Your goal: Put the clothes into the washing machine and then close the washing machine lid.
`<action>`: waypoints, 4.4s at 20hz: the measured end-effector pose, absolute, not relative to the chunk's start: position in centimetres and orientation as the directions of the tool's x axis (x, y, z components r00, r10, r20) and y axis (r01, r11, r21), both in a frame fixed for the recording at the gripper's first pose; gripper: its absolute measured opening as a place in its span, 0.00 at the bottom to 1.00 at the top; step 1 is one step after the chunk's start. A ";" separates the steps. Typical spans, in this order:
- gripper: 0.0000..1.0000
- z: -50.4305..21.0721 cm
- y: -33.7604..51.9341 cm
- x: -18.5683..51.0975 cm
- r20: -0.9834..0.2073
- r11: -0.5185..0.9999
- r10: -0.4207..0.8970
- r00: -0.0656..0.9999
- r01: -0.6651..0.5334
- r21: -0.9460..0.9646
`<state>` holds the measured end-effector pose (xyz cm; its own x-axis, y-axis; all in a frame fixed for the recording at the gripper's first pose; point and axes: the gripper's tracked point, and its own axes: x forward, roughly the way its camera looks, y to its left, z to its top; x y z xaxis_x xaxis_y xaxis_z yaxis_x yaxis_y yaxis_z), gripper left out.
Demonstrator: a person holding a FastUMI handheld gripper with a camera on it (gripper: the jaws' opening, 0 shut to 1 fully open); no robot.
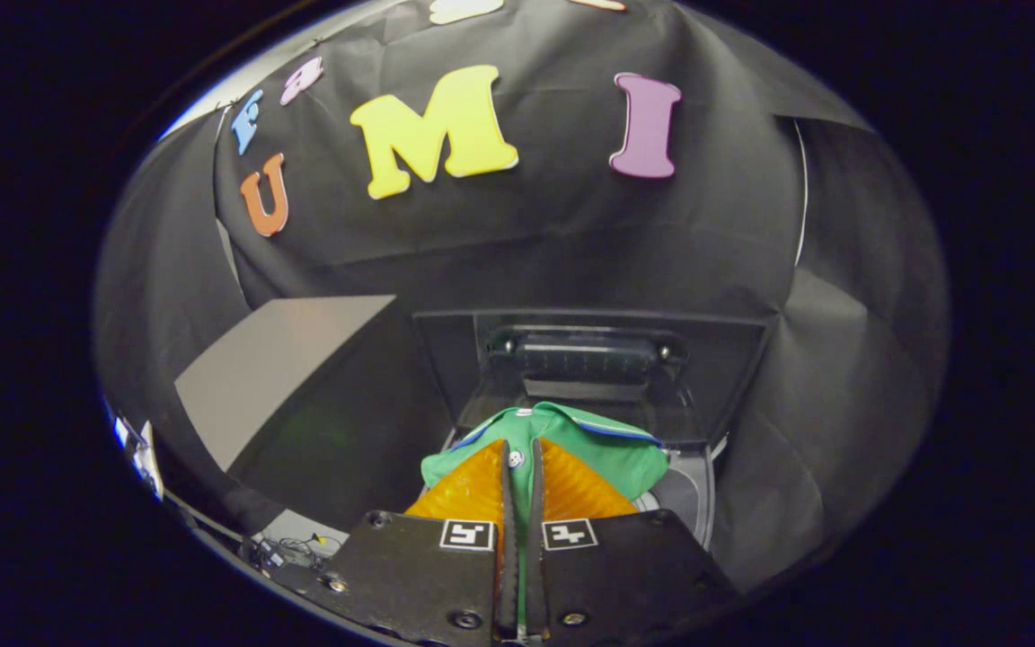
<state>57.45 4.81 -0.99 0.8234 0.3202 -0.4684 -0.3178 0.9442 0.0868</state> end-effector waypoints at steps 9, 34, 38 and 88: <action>0.07 -10.1 5.0 60.8 -0.611 0.954 0.294 0.735 -0.268 0.137; 0.09 -23.2 4.3 59.9 -0.854 0.993 0.118 0.506 -0.049 0.108; 0.15 -23.1 4.0 59.3 -0.850 0.993 0.121 0.512 -0.059 0.106; 0.69 8.0 2.9 69.3 -0.288 0.995 0.088 0.954 -0.097 -0.019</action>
<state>69.31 2.93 8.01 0.9537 0.0877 -0.2876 -0.0971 0.9951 -0.0186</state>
